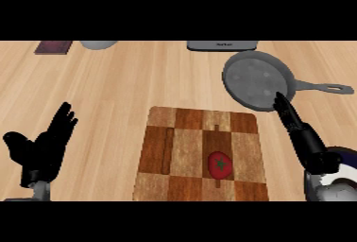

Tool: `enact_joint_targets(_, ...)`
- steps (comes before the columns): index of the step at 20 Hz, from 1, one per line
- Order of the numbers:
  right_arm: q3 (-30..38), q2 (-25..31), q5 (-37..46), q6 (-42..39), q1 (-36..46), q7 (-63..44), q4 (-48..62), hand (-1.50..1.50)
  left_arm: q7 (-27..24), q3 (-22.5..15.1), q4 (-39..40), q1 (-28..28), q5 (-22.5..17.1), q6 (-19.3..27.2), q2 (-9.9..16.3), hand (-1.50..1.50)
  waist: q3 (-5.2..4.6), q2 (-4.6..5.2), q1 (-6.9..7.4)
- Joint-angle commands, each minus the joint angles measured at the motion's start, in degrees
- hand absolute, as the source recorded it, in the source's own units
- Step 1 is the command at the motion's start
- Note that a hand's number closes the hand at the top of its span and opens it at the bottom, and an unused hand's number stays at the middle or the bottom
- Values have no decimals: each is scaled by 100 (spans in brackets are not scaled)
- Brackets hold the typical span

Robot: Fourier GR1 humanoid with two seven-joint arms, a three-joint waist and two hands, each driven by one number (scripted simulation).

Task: Pick the tomato from the cutting board and place it in the pan

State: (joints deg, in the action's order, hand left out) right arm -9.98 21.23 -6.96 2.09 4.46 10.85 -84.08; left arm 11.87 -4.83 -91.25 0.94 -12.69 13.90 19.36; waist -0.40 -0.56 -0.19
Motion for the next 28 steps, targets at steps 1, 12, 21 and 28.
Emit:
enact_joint_targets(1,-210,98,-121,-734,138,56,36,150,90,265,-127,-198,-132,-291,264,0,41,55,45)
enact_joint_targets(12,-459,789,779,-1780,583,2904,683,-150,-712,81,443,-1191,401,-34,-110,0,49,70,-73)
enact_joint_targets(21,111,2470,1136,-2811,1424,2598,470,-150,-658,251,714,-1561,344,-290,-25,0,34,61,17)
enact_joint_targets(28,306,2911,619,-3789,2195,657,-777,-150,-1069,364,1123,-1495,322,-466,-167,0,28,48,-9)
